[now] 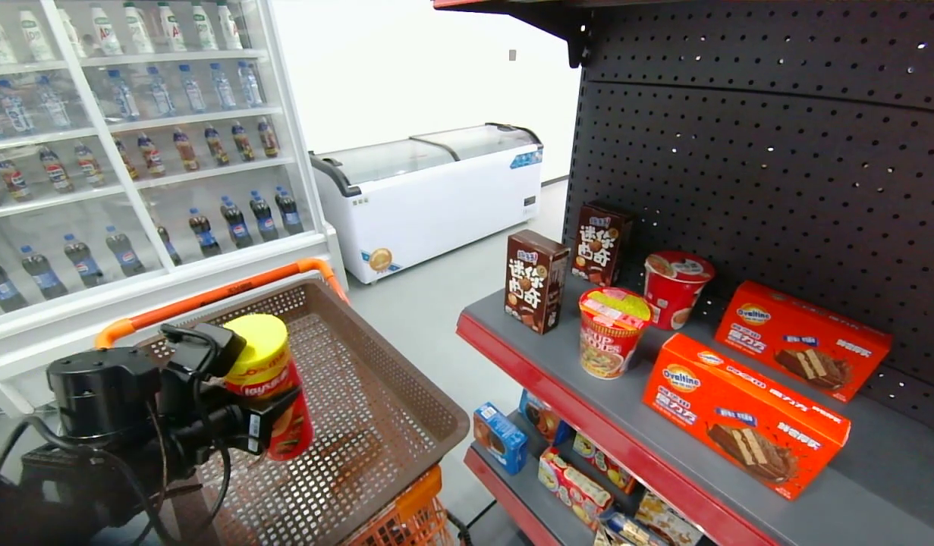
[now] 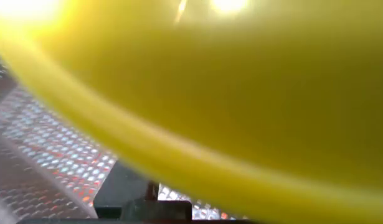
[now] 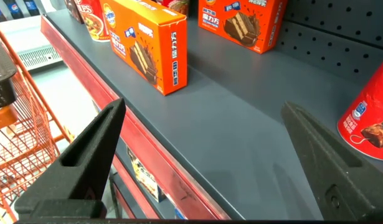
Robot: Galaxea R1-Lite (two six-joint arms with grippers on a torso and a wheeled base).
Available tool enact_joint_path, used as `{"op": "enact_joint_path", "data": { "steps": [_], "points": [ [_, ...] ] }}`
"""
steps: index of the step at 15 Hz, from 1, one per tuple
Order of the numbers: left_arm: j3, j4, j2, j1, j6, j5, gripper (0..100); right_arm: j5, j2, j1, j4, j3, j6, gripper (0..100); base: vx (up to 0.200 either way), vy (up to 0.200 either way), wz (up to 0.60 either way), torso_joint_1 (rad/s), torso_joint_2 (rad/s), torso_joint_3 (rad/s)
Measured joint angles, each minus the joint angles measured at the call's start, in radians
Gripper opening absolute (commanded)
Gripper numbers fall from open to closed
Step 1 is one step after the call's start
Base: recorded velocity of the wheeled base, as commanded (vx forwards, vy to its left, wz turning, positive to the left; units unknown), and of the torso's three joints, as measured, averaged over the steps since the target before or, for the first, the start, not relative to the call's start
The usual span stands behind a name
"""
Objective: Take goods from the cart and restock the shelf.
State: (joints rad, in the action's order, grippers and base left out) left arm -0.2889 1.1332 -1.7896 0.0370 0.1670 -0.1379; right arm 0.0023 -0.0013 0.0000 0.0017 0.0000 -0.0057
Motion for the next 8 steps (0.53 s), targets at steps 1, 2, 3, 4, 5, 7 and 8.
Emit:
{"op": "enact_joint_path", "data": {
  "steps": [1,2,3,4,5,7,8],
  "points": [
    [0.001,-0.056,0.071,0.0,-0.004,0.005,0,0.0,0.0,0.0,0.0,0.0,0.0,100,0.0,0.0,0.0,0.0,0.0,0.0],
    [0.001,-0.131,0.15,0.0,-0.008,0.009,0,0.0,0.0,0.0,0.0,0.0,0.0,100,0.0,0.0,0.0,0.0,0.0,0.0],
    [0.001,-0.214,0.231,-0.001,-0.011,0.011,0,0.0,0.0,0.0,0.0,0.0,0.0,100,0.0,0.0,0.0,0.0,0.0,0.0],
    [0.001,-0.307,0.316,-0.001,-0.017,0.018,0,0.0,0.0,0.0,0.0,0.0,0.0,100,0.0,0.0,0.0,0.0,0.0,0.0],
    [0.001,-0.414,0.409,-0.001,-0.031,0.03,0,0.0,0.0,0.0,0.0,0.0,0.0,100,0.0,0.0,0.0,0.0,0.0,0.0],
    [-0.012,-0.606,0.575,-0.002,-0.09,0.047,0,0.0,0.0,0.0,0.0,0.0,0.0,100,0.0,0.0,0.0,0.0,0.0,0.0],
    [-0.022,-0.699,0.659,-0.002,-0.117,0.05,0,0.0,0.0,0.0,0.0,0.0,0.0,100,0.0,0.0,0.0,0.0,0.0,0.0]
  ]
}}
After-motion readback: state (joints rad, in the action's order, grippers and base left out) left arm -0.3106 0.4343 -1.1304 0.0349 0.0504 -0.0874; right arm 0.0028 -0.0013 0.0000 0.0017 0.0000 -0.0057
